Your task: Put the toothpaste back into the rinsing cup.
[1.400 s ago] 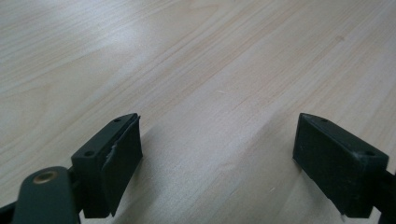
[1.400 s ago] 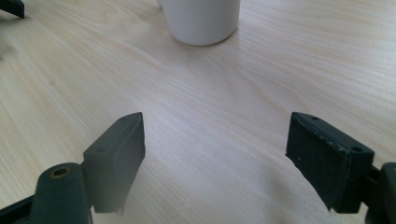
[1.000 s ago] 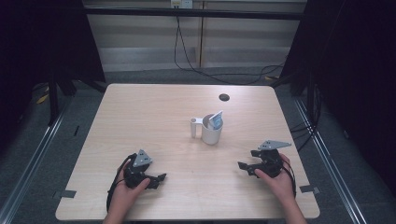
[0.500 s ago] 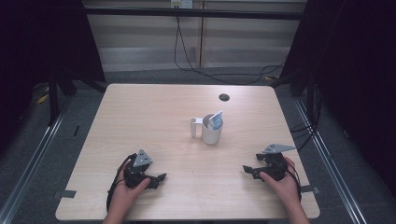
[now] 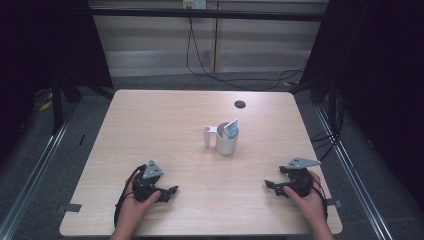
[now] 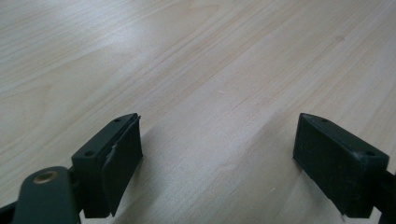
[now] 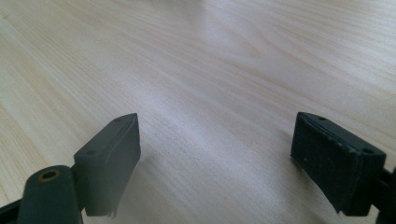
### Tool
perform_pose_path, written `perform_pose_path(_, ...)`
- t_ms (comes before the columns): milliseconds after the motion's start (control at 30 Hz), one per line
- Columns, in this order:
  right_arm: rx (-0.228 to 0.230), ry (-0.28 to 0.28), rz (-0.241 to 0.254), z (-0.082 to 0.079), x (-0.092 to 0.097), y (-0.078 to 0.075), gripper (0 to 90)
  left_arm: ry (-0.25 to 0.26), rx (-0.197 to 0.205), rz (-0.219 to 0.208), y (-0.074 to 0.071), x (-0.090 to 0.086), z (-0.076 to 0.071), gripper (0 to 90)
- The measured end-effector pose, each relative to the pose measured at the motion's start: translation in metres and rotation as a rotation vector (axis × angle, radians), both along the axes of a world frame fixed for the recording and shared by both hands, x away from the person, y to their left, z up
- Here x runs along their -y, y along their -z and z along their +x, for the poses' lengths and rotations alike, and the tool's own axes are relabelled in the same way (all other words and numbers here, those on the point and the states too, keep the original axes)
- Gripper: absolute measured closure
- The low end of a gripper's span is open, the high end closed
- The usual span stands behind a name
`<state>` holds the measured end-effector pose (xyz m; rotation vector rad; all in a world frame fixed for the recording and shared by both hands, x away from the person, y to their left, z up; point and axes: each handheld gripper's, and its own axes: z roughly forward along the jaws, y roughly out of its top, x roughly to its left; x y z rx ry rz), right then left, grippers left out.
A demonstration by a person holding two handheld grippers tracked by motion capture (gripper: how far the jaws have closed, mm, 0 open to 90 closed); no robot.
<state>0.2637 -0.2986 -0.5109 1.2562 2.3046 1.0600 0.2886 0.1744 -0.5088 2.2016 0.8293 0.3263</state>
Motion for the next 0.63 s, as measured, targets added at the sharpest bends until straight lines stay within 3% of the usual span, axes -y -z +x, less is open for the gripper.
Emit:
perform_pose_path(133, 0.017, -0.019, -0.057, -0.0017, -0.0037, 0.0005, 13.8, 0.0, 0.0, 0.0, 0.0, 0.0, 0.0, 15.3)
perform_pose_path(633, 0.018, -0.012, -0.051, -0.0023, -0.0036, 0.0008, 13.7, 0.001, 0.0, 0.001, 0.0, 0.0, 0.0, 15.3)
